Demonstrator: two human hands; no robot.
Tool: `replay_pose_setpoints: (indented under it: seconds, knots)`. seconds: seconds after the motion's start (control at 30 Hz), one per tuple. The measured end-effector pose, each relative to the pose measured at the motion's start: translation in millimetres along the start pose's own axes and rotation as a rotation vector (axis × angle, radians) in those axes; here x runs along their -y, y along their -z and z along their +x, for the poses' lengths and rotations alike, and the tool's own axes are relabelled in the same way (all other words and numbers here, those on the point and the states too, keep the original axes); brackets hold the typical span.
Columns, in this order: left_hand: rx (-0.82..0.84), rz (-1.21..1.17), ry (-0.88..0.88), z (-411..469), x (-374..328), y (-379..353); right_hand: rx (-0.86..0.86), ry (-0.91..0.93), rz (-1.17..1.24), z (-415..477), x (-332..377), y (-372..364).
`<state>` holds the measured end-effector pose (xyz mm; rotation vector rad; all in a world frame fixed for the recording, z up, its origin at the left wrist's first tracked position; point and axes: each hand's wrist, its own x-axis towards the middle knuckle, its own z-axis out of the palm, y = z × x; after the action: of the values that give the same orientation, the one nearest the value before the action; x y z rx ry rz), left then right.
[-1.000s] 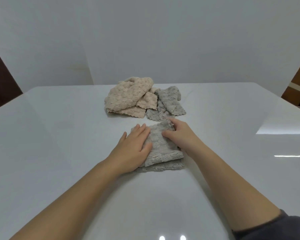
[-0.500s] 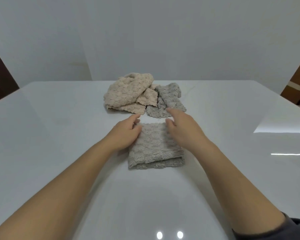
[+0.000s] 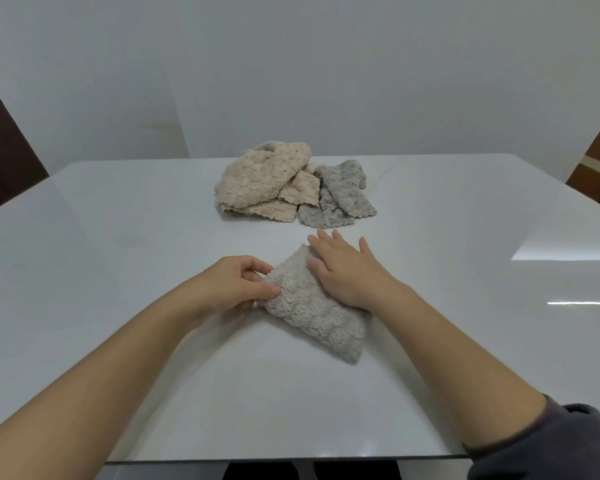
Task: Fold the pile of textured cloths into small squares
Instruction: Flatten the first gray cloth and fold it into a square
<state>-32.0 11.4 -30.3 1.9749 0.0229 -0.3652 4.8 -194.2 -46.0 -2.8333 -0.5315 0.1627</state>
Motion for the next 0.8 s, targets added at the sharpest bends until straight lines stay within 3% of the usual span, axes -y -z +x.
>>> replay_pose_setpoints:
  seconds: [0.2, 0.3, 0.47, 0.6, 0.8]
  knots:
    - [0.083, -0.08, 0.164, -1.3, -7.9, 0.7, -0.001, -0.025, -0.008, 3.0, -3.2, -17.0]
    - [0.111, -0.008, 0.15, 0.7, -9.1, 2.5, -0.01, -0.022, 0.003, 2.6, -2.8, -17.2]
    - [0.013, -0.004, 0.018, 3.1, -8.3, 0.6, -0.026, -0.024, 0.008, 3.2, -3.7, -18.7]
    - [0.051, 0.039, 0.078, 1.6, -3.3, 1.7, -0.041, -0.022, 0.029, 2.9, -3.8, -19.9]
    - [0.024, -0.115, 0.086, -3.5, 5.8, -0.2, -0.048, -0.023, 0.035, 2.2, -4.1, -19.6]
